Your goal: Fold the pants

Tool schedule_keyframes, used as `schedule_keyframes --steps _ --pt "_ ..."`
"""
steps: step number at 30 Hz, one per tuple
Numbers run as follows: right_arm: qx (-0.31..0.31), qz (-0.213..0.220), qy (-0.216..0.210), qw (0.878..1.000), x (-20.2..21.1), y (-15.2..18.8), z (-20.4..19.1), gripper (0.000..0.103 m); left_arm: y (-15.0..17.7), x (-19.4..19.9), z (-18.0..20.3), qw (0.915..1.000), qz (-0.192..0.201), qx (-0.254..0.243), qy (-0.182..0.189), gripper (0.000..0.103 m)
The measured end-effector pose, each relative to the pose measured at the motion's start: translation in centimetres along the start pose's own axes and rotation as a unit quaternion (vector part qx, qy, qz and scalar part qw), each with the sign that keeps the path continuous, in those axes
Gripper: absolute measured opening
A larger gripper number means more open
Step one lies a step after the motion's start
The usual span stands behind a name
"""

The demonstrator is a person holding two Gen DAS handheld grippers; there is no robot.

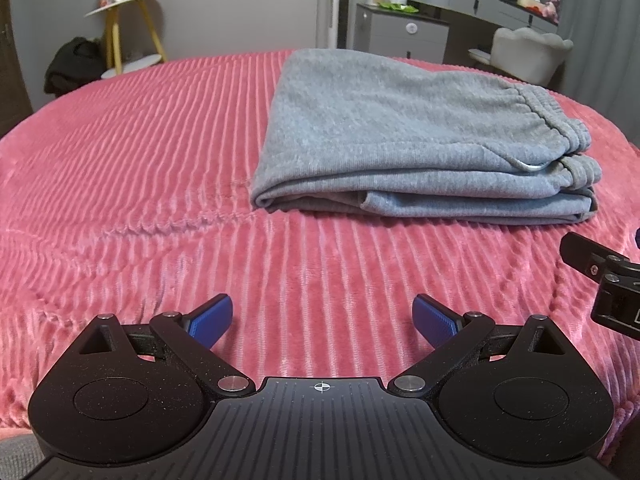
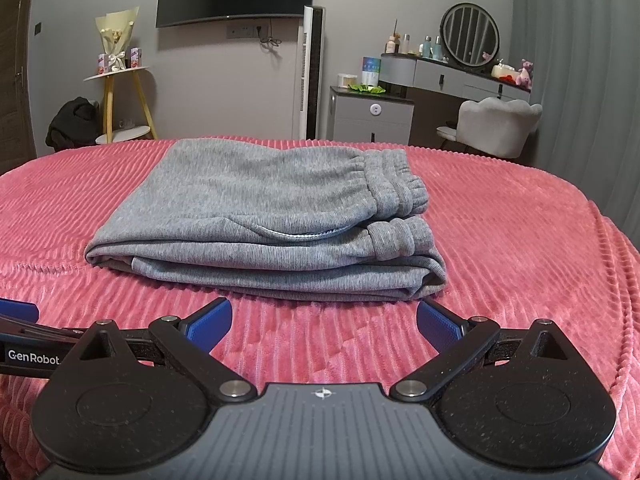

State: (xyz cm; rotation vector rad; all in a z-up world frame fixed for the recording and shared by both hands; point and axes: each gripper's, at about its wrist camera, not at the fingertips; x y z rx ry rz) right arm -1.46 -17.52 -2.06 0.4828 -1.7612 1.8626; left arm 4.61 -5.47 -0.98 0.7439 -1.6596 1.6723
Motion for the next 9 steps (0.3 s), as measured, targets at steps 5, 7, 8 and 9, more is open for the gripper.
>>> schedule_keyframes --steps 5,7,8,9 --pt "0.002 -0.001 -0.001 1.0 -0.1 -0.03 0.02 0.099 0.1 0.09 -0.04 0.9999 0.005 -0.001 0.01 0.1" --pt "0.003 -0.002 -0.001 1.0 -0.16 -0.02 0.0 0.099 0.1 0.05 -0.03 0.9999 0.006 -0.001 0.009 0.1" --pt "0.003 -0.002 0.0 1.0 -0.2 -0.02 0.02 0.099 0.07 0.02 -0.04 0.9999 0.005 -0.001 0.009 0.1" --pt "0.003 -0.003 -0.001 1.0 -0.23 -0.03 0.06 0.099 0.02 0.0 -0.04 0.9999 0.006 0.0 0.009 0.1"
Point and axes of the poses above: each gripper's, at about its wrist camera, not at the fingertips, and x roughly against the way its jaws point, z to its right, y to its underside, and after that the axes turned 4 degrees about -z, right-handed
